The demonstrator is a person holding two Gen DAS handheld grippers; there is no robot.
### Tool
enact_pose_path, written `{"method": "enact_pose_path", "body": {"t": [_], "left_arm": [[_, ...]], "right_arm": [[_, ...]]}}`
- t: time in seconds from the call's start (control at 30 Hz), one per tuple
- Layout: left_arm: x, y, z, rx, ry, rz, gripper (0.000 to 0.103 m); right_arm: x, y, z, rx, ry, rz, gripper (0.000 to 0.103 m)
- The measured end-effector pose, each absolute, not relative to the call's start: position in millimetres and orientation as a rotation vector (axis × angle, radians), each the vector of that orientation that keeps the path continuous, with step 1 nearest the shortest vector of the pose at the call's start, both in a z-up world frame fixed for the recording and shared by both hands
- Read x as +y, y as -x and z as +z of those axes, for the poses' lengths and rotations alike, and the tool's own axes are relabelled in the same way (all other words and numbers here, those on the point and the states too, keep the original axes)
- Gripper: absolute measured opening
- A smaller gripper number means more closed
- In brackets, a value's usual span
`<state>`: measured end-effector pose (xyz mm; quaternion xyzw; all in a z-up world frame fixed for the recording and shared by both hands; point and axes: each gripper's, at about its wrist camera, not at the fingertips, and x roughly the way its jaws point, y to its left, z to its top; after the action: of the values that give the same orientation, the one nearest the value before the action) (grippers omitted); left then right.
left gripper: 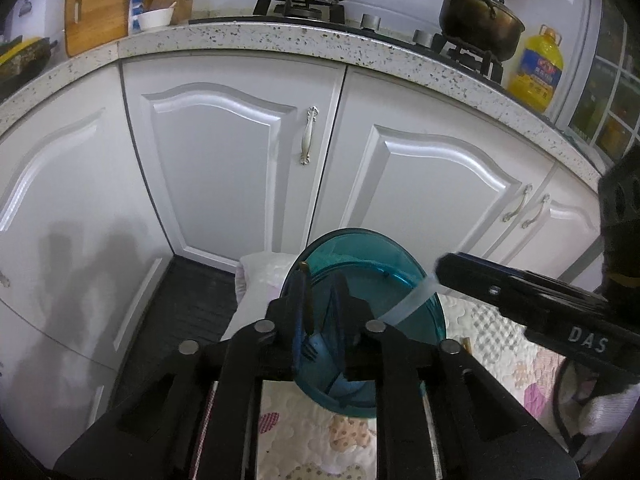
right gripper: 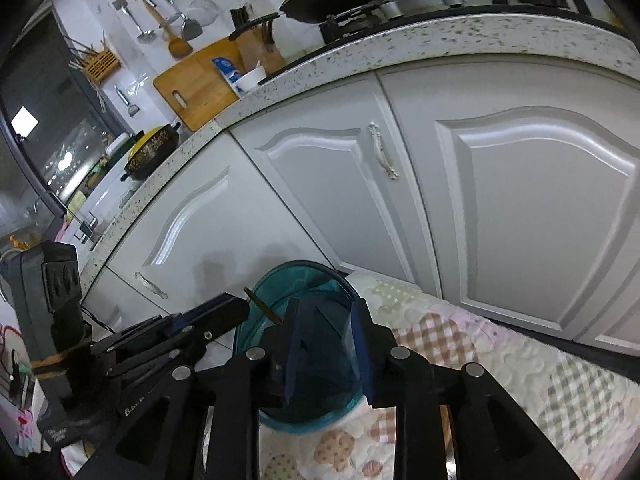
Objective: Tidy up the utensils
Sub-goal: 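Lower the fork and white spoon into the holder and open both tools, then move both tools back over the chopsticks on the quilt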
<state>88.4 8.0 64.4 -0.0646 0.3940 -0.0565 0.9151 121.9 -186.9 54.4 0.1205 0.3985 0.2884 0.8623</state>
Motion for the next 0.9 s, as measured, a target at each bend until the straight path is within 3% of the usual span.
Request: {"method": "enact_pose_path", "body": {"t": [0.1,0.23,0.9], "left_arm": [[9,-80,67,0.805,0.142,-0.118,0.023],[8,-68,72,0.797,0.149,-0.122,0.038],[-29,6,84,0.744,0.057,-0.149,0.039]], "right_arm": [[-195,-113,55,0.838,-0.27,0.593,0.028],[-199,-98,54,0.838,-0.265,0.578,0.033],[-229,-10,65,0.787,-0.181,0.447,0.039]]}}
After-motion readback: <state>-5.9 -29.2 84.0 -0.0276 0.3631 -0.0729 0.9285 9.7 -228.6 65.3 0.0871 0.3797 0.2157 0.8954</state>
